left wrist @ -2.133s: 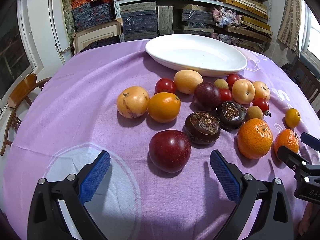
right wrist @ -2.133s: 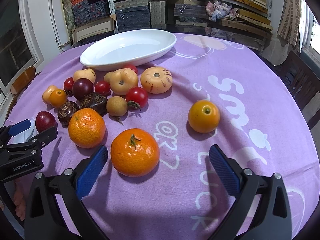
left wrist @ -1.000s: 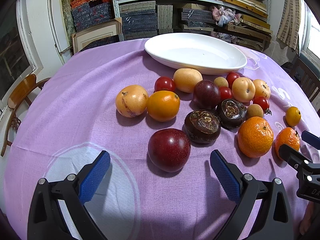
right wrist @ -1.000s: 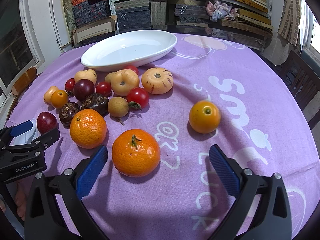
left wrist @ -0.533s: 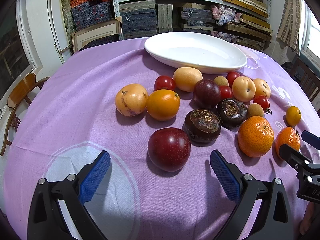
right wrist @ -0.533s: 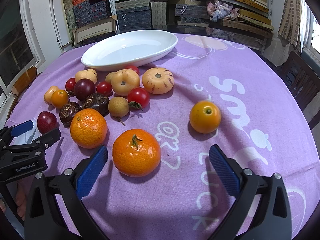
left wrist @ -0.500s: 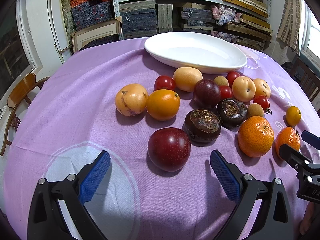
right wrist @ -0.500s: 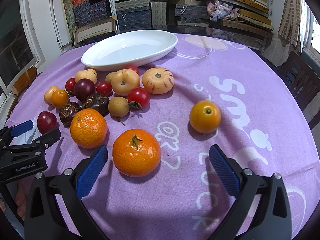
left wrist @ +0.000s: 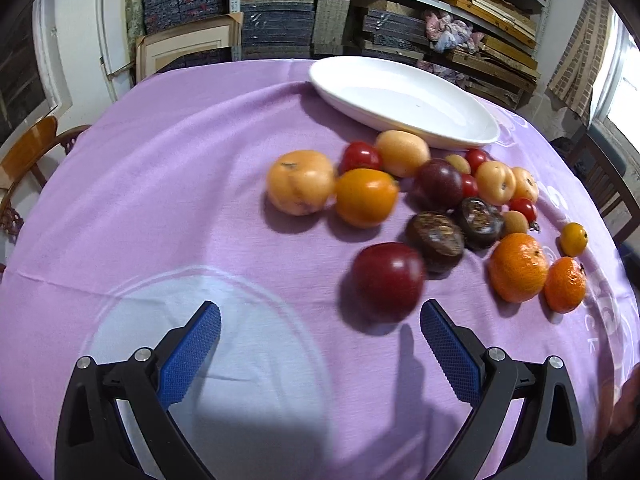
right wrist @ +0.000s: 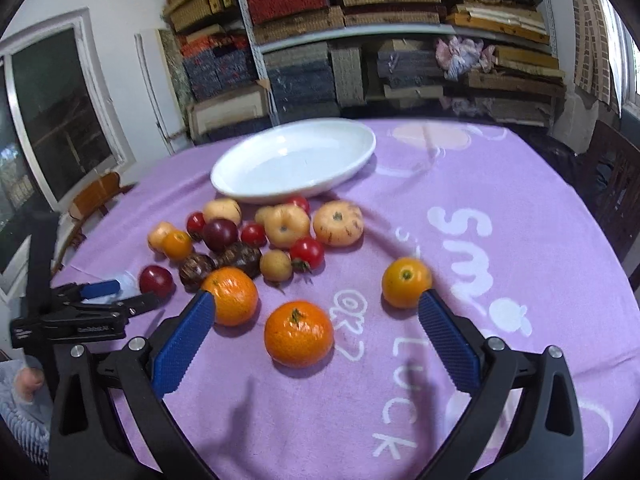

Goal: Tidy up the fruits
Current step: 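Grasp the large leafy tangerine with the right tool while the left tool grasps the dark red plum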

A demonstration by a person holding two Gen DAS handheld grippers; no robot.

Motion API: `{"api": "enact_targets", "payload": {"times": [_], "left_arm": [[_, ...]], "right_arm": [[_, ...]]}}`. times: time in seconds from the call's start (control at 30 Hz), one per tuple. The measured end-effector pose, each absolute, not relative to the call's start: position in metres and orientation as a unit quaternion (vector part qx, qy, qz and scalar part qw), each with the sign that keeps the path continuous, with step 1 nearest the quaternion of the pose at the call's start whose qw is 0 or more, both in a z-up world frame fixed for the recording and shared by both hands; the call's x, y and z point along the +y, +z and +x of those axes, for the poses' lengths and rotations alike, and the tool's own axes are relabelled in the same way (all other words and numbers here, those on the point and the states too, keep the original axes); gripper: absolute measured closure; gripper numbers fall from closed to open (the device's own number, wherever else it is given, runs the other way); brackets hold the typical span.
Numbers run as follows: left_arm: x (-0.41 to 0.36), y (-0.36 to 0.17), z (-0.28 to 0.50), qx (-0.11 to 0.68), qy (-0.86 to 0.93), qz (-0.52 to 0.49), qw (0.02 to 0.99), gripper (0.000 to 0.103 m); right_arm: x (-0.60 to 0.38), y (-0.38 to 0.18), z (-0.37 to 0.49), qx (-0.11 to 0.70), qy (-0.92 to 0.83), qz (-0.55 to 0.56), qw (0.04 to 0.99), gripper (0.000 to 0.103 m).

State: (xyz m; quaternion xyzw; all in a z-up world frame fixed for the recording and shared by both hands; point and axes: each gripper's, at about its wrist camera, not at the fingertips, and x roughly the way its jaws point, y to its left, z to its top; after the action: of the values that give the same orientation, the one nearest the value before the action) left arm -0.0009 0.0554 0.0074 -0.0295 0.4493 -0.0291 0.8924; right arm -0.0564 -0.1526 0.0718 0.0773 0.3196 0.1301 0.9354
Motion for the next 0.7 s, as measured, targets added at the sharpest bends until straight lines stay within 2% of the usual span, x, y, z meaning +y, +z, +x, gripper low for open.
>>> {"api": "enact_targets", "payload": {"times": [0.1,0.17,0.33,0.5,0.53,0.57,0.63,0.7], "left_arm": [[0.069,0.008,-0.004,0.453,-0.029,-0.044,0.890,0.003],[0.071,0.008,-0.004,0.456,-0.035,-0.043,0.888,0.003],[0.062,0.008,-0.004,0.459,-0.049,-0.044,0.886,0.003],[0.036,0.013,-0.005,0.451,-0.076,-0.017,0.889,0.003],[0.031,0.013,-0.005,0.449,-0.080,-0.010,0.890,0.003],[0.027,0.013,-0.004,0.449,-0.082,-0.005,0.890,0.003],[0.022,0.010,-0.002,0.451,-0.090,-0.005,0.888,0.003],[0.022,0.010,0.003,0.453,-0.096,-0.011,0.886,0.003]], "right_arm": [[-0.167,0.092,-0.069,0.265,0.149,0.059,0.951,0.004],[-0.165,0.086,-0.058,0.316,0.153,0.044,0.935,0.004],[-0.169,0.061,-0.050,0.378,0.203,0.104,0.897,0.004],[-0.149,0.056,-0.056,0.374,0.181,0.012,0.909,0.007],[-0.146,0.054,-0.057,0.376,0.182,0.002,0.909,0.017],[-0.143,0.052,-0.056,0.380,0.186,-0.006,0.906,0.035],[-0.143,0.043,-0.053,0.399,0.196,-0.009,0.896,0.050],[-0.142,0.035,-0.048,0.414,0.203,-0.004,0.887,0.051]]}}
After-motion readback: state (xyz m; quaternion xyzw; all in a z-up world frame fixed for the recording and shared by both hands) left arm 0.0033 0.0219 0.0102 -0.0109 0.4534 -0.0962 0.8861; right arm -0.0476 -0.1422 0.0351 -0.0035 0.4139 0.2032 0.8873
